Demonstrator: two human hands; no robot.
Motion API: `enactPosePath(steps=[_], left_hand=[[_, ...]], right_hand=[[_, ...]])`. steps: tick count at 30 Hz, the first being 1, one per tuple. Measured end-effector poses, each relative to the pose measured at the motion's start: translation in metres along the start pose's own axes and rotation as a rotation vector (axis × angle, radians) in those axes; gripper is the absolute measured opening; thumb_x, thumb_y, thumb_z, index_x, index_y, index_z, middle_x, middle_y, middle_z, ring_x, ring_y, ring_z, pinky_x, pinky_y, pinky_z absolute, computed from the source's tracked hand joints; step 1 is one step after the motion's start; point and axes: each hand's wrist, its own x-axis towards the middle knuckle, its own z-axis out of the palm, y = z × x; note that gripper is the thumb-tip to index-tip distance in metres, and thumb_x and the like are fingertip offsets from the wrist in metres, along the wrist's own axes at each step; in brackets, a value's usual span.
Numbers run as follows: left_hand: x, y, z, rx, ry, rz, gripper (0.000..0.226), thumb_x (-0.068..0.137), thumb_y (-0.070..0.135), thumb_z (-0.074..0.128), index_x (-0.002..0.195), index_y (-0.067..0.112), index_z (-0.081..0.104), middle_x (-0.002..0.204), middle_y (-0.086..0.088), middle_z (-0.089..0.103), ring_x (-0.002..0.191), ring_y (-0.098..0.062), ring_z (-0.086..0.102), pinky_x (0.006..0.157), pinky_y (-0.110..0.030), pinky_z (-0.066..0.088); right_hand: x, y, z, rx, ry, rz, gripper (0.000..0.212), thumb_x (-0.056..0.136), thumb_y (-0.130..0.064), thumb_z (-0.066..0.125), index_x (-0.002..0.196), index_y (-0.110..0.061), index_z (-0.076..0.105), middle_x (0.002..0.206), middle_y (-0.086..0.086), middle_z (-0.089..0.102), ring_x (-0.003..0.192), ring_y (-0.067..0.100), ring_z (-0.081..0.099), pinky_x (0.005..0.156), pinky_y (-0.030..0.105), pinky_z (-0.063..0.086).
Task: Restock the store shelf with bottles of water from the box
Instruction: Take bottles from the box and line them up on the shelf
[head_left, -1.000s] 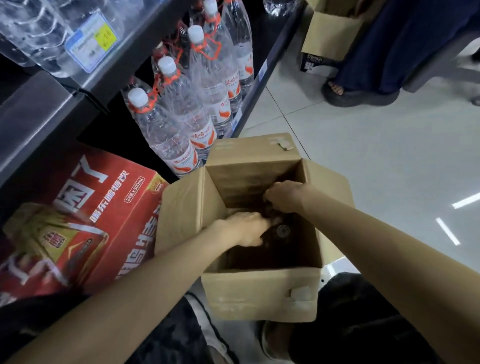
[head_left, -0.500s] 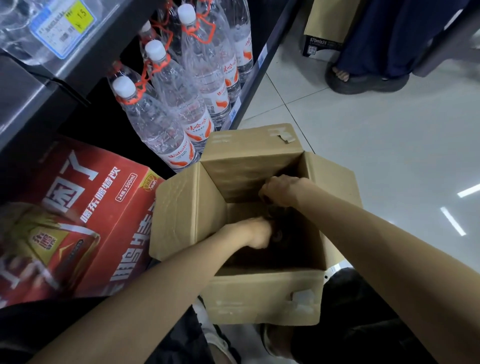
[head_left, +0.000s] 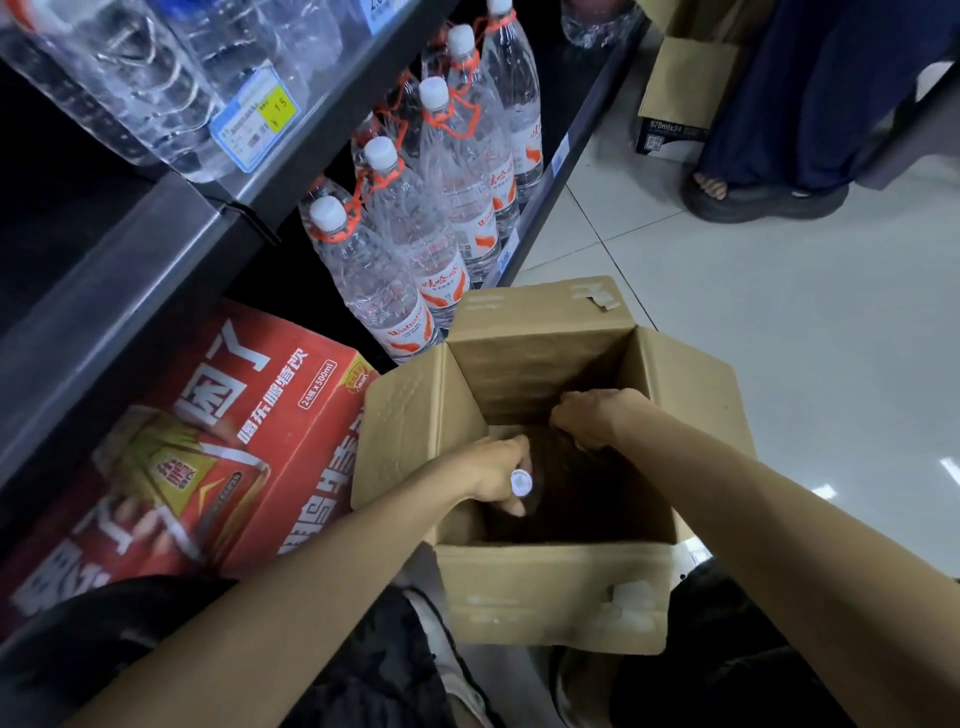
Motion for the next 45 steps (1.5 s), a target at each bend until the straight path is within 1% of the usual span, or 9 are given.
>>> enactPosePath(steps=[6,11,18,25,29,32,37,41,45], left_hand=[[-0.001,0.002,0.020,0.003,0.184,-0.117,0.054,0.085,0.014,0.070,0.130,0.010,0.040,0.121,-0.020,0.055,0.110,-0.036,0.056,0.089,-0.041,0.047],[-0.005,0.009,0.024,0.045,0.315,-0.118,0.054,0.089,0.023,0.064,0.135,0.014,0.036,0.122,-0.018,0.054,0.111,-0.038,0.056,0.087,-0.041,0.045],[-0.035,0.018,0.002,0.140,0.478,-0.026,0.039,0.089,0.029,0.059,0.120,0.013,0.042,0.110,-0.015,0.064,0.106,-0.037,0.060,0.082,-0.040,0.048],[-0.086,0.023,-0.024,-0.027,0.719,0.038,0.030,0.081,0.035,0.061,0.104,0.022,0.048,0.096,-0.010,0.065,0.094,-0.033,0.061,0.074,-0.039,0.046],[-0.123,0.025,-0.047,-0.021,0.855,0.056,0.027,0.077,0.041,0.061,0.099,0.031,0.047,0.094,-0.002,0.065,0.091,-0.030,0.061,0.064,-0.034,0.040],[-0.157,0.029,-0.066,-0.050,0.919,0.110,0.026,0.075,0.037,0.062,0.097,0.028,0.049,0.076,0.000,0.061,0.084,-0.030,0.060,0.058,-0.033,0.035],[-0.218,0.035,-0.097,-0.131,1.074,0.200,0.019,0.078,0.027,0.066,0.094,0.020,0.058,0.054,0.008,0.047,0.053,-0.013,0.050,0.049,-0.029,0.034],[-0.262,0.031,-0.118,-0.187,1.198,0.244,0.016,0.078,0.022,0.069,0.089,0.019,0.058,0.049,0.007,0.045,0.048,-0.006,0.040,0.045,-0.020,0.029],[-0.309,0.024,-0.133,-0.203,1.297,0.291,0.016,0.078,0.023,0.070,0.083,0.019,0.056,0.041,0.011,0.045,0.042,0.000,0.043,0.045,-0.013,0.033]], right_hand=[[-0.013,-0.006,0.003,0.051,0.078,-0.001,0.036,0.095,-0.013,0.050,0.131,-0.010,0.054,0.134,0.015,0.050,0.119,0.036,0.056,0.094,0.039,0.047],[-0.024,-0.006,0.007,0.037,0.171,-0.003,0.035,0.096,-0.014,0.052,0.131,-0.011,0.048,0.136,0.015,0.045,0.127,0.033,0.050,0.102,0.042,0.046],[-0.070,-0.008,-0.006,0.077,0.387,0.043,0.030,0.096,-0.015,0.049,0.126,-0.010,0.051,0.135,0.013,0.043,0.108,0.034,0.062,0.091,0.036,0.048],[-0.126,-0.024,-0.042,0.142,0.530,0.107,0.041,0.086,-0.016,0.060,0.125,-0.005,0.050,0.131,0.015,0.043,0.113,0.032,0.057,0.092,0.035,0.048],[-0.162,-0.036,-0.066,0.131,0.631,0.079,0.042,0.093,-0.017,0.055,0.132,-0.004,0.044,0.132,0.016,0.042,0.116,0.030,0.052,0.092,0.035,0.043],[-0.186,-0.046,-0.083,0.122,0.709,0.069,0.040,0.095,-0.017,0.055,0.131,-0.004,0.043,0.132,0.016,0.042,0.112,0.034,0.055,0.092,0.039,0.045],[-0.221,-0.064,-0.114,0.081,0.826,0.066,0.038,0.095,-0.017,0.054,0.128,-0.003,0.041,0.133,0.015,0.040,0.117,0.034,0.053,0.094,0.041,0.044],[-0.249,-0.079,-0.137,0.064,0.912,0.050,0.038,0.098,-0.018,0.051,0.129,0.001,0.038,0.132,0.019,0.039,0.111,0.040,0.055,0.090,0.044,0.045],[-0.272,-0.104,-0.161,-0.005,0.992,0.016,0.038,0.095,-0.002,0.051,0.131,0.000,0.038,0.132,0.020,0.038,0.111,0.037,0.054,0.089,0.042,0.046]])
